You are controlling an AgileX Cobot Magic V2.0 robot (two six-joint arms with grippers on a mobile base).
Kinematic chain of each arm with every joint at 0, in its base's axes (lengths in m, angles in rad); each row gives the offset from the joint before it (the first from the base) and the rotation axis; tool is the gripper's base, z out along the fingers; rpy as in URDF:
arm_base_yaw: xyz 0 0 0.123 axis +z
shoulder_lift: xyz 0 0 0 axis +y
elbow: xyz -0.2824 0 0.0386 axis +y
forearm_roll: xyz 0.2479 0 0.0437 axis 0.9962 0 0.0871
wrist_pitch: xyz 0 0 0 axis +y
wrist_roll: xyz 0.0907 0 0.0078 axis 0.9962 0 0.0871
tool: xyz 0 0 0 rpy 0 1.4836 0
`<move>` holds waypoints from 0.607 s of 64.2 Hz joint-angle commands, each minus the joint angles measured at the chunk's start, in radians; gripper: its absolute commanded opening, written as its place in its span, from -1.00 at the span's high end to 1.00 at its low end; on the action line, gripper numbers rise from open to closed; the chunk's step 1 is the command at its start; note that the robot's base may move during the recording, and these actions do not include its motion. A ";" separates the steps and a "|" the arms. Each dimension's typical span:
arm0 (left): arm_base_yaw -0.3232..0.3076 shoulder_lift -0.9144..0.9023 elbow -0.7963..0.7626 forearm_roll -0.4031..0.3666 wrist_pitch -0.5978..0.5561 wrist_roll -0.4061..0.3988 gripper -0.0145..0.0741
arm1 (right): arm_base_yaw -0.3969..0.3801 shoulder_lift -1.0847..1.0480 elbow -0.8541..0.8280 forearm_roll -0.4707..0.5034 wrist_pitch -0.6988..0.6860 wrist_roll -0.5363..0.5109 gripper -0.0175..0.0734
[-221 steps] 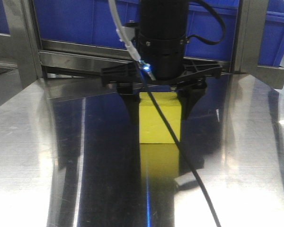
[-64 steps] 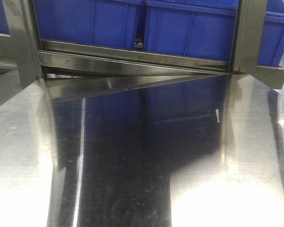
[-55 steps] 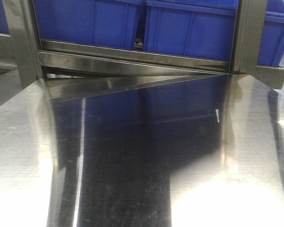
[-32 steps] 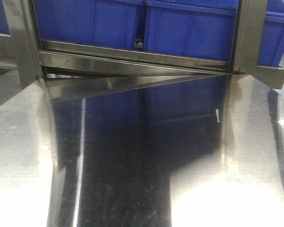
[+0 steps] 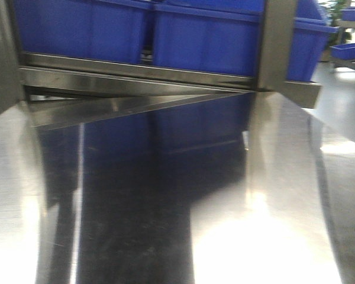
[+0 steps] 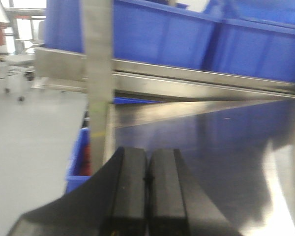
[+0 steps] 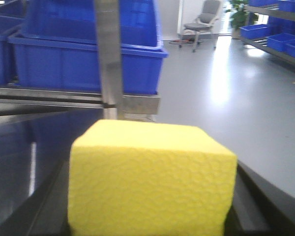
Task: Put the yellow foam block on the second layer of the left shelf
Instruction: 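Drive the base away from the table carrying the block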
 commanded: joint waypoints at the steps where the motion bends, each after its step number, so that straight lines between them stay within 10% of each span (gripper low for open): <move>1: -0.004 0.007 0.026 -0.002 -0.088 -0.004 0.36 | -0.007 -0.008 -0.024 -0.013 -0.092 -0.006 0.01; 39: -0.004 0.007 0.026 -0.002 -0.088 -0.004 0.36 | -0.007 -0.008 -0.024 -0.013 -0.092 -0.006 0.01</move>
